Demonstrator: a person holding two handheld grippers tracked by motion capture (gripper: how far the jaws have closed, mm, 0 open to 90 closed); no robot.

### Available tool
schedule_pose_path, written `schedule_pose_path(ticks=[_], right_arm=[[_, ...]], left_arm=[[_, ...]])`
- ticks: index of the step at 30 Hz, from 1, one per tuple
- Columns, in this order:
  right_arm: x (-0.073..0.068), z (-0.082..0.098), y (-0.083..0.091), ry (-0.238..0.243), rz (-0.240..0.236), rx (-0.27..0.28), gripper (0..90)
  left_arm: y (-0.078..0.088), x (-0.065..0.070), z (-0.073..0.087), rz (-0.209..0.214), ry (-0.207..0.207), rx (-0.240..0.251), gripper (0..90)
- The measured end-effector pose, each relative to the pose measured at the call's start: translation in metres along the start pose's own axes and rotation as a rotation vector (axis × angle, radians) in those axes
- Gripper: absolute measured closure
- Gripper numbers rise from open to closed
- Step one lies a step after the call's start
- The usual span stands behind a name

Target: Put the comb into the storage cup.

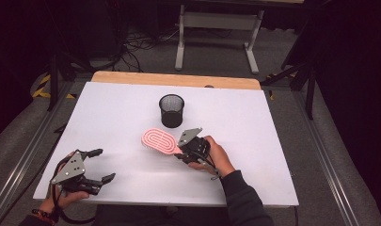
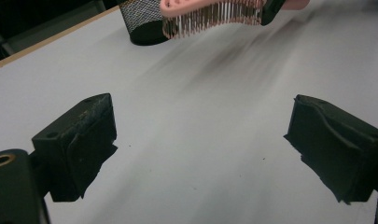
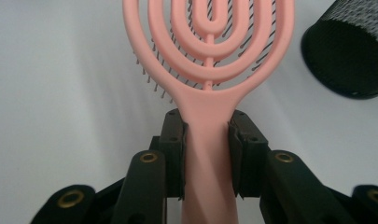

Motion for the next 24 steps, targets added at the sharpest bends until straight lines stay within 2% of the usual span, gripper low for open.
schedule_pose_path(ticks=[3,4,5,8,12,13,14,20,23,24], right_arm=[[0.001,-0.004,0.005,-0.007,0.047,0.066,69.7],[0.001,-0.004,0.005,-0.007,0.047,0.066,69.7],[0.002,-0.005,0.008,-0.011,0.076,0.096,69.7],[0.003,-0.006,0.011,-0.016,0.099,0.117,69.7],[0.002,-0.009,0.019,-0.021,0.157,0.182,69.7],[0.002,-0.009,0.019,-0.021,0.157,0.182,69.7],[0.002,-0.011,0.023,-0.009,0.176,0.2,69.7],[0.003,-0.016,0.032,-0.022,0.222,0.272,69.7],[0.002,-0.016,0.034,-0.021,0.228,0.287,69.7],[0.001,-0.017,0.036,-0.024,0.239,0.303,69.7]], left_arm=[[0.001,0.0,0.001,-0.002,-0.003,-0.005,9.1],[0.001,0.0,0.001,-0.002,-0.003,-0.005,9.2],[0.001,0.0,0.0,-0.003,-0.004,-0.003,9.2],[0.001,0.0,0.0,-0.002,-0.005,-0.003,9.4],[0.001,0.0,0.0,-0.003,-0.002,0.0,9.4],[0.001,0.0,0.0,-0.004,-0.001,-0.002,9.4],[0.001,0.0,0.0,-0.004,0.003,0.0,9.3],[0.001,-0.004,-0.001,-0.027,0.015,0.008,9.2],[0.001,-0.005,-0.002,-0.033,0.024,0.016,9.5],[0.0,-0.007,-0.005,-0.032,0.04,0.026,9.7]])
Point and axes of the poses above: each handheld gripper's, and its own axes: y roughly backward along the jaws, z roughly out of its underside, x roughly to its right, the point moved 4 cm from there along -y, roughly forward along the jaws, and after that the axes turned 11 degrees about x, right-handed, at the moved point
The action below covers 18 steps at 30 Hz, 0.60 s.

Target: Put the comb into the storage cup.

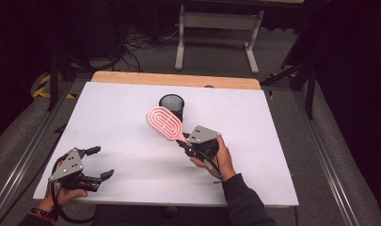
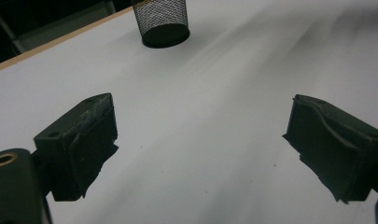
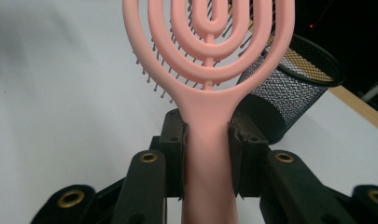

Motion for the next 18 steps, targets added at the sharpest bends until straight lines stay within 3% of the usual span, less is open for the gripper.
schedule_pose_path(ticks=[4,8,18], right_arm=[[-0.002,-0.003,0.003,-0.014,0.014,0.03,69.7],[-0.007,-0.005,0.004,-0.014,0.04,0.055,69.7],[-0.016,-0.007,0.002,-0.012,0.077,0.086,69.7]], left_arm=[[-0.003,-0.002,-0.007,-0.006,0.008,0.016,10.1],[-0.008,-0.002,-0.021,-0.011,0.038,0.068,10.9],[-0.039,0.014,-0.052,0.051,0.046,0.125,11.0]])
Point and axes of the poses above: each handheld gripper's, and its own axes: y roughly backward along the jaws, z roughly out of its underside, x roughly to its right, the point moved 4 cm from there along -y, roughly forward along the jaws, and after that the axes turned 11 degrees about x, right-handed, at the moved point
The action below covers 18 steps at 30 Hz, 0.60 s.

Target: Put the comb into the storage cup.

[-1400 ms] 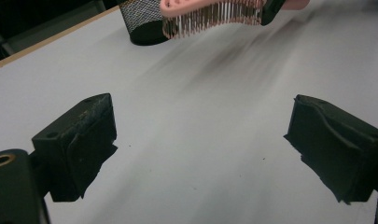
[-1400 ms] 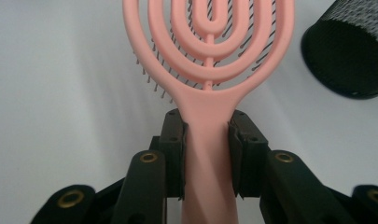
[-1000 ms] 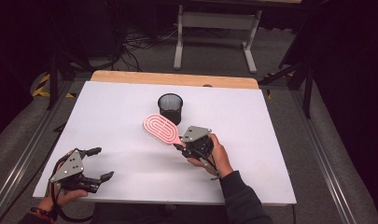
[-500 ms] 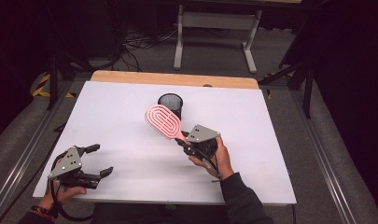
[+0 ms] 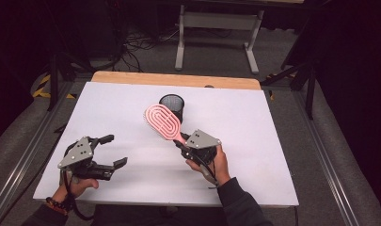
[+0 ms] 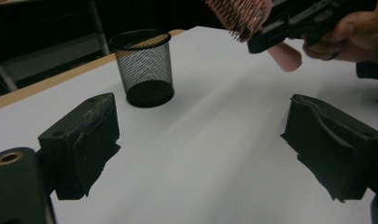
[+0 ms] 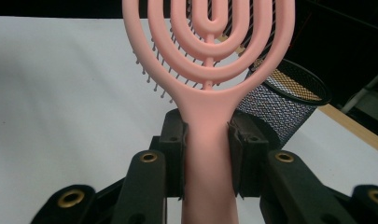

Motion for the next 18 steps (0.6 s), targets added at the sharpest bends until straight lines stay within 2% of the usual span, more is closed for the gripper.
schedule_pose_path(ticks=[5,6,7,8,10,12,13,18], right_arm=[[-0.007,0.001,-0.002,0.009,0.011,0.009,69.7],[-0.008,0.001,-0.003,0.015,0.019,0.012,69.7],[-0.009,0.001,-0.003,0.017,0.026,0.016,69.7],[-0.01,0.002,-0.004,0.013,0.03,0.024,69.7],[-0.012,0.002,-0.005,0.011,0.035,0.029,69.7],[-0.015,0.002,-0.006,0.014,0.049,0.039,69.7],[-0.016,0.002,-0.007,0.015,0.053,0.044,69.7],[-0.023,0.002,-0.01,0.033,0.071,0.057,69.7]], left_arm=[[-0.019,0.008,-0.011,0.027,0.024,0.034,11.6],[-0.026,0.011,-0.014,0.038,0.043,0.048,11.7],[-0.026,0.011,-0.014,0.038,0.043,0.048,12.0],[-0.034,0.014,-0.017,0.024,0.06,0.054,12.4],[-0.038,0.014,-0.019,0.023,0.061,0.07,12.4],[-0.045,0.016,-0.023,0.024,0.099,0.08,13.4],[-0.049,0.016,-0.024,0.024,0.104,0.085,13.5],[-0.064,0.017,-0.027,-0.002,0.145,0.089,14.5]])
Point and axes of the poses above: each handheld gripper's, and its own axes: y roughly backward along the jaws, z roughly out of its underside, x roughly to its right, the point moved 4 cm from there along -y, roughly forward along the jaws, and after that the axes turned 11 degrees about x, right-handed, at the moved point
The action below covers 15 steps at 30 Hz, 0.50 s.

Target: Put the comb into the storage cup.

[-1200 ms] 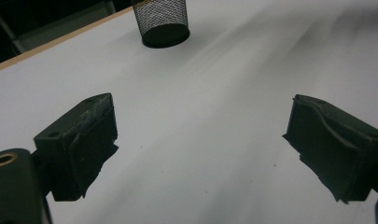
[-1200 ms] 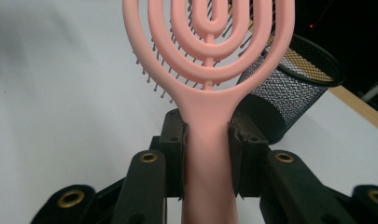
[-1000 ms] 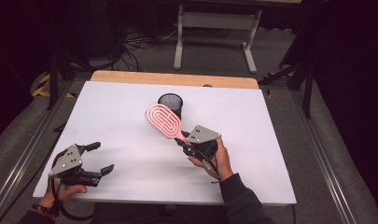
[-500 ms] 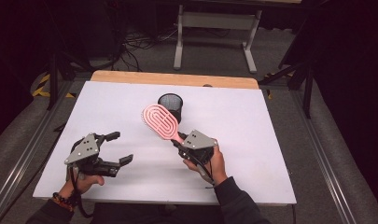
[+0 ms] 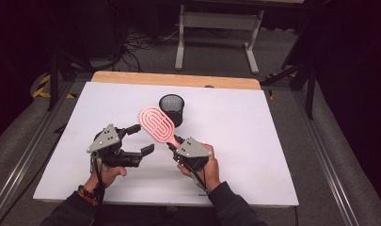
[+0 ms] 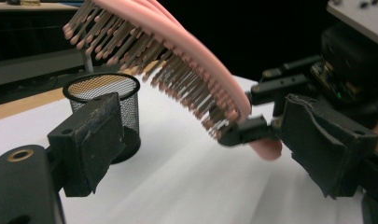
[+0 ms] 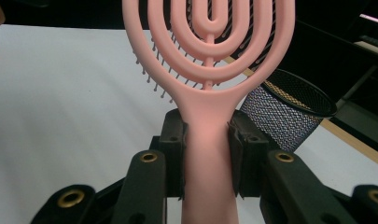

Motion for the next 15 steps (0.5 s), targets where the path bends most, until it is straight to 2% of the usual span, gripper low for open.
schedule_pose_path(ticks=[3,4,9,12,15], right_arm=[[-0.004,0.0,-0.001,0.01,0.011,0.006,69.7],[-0.005,0.0,-0.002,0.014,0.015,0.007,69.7],[-0.013,0.001,-0.004,0.048,0.034,0.008,69.7],[-0.016,0.001,-0.005,0.063,0.052,0.008,69.6],[-0.018,0.002,-0.006,0.079,0.082,0.009,69.7]], left_arm=[[-0.006,0.0,0.0,0.003,0.039,0.015,15.1],[-0.009,0.0,0.0,-0.011,0.045,0.016,15.4],[-0.014,0.002,-0.002,-0.006,0.065,0.044,17.4],[-0.016,0.0,-0.003,-0.021,0.096,0.068,20.8],[-0.015,0.0,-0.005,-0.031,0.097,0.114,35.6]])
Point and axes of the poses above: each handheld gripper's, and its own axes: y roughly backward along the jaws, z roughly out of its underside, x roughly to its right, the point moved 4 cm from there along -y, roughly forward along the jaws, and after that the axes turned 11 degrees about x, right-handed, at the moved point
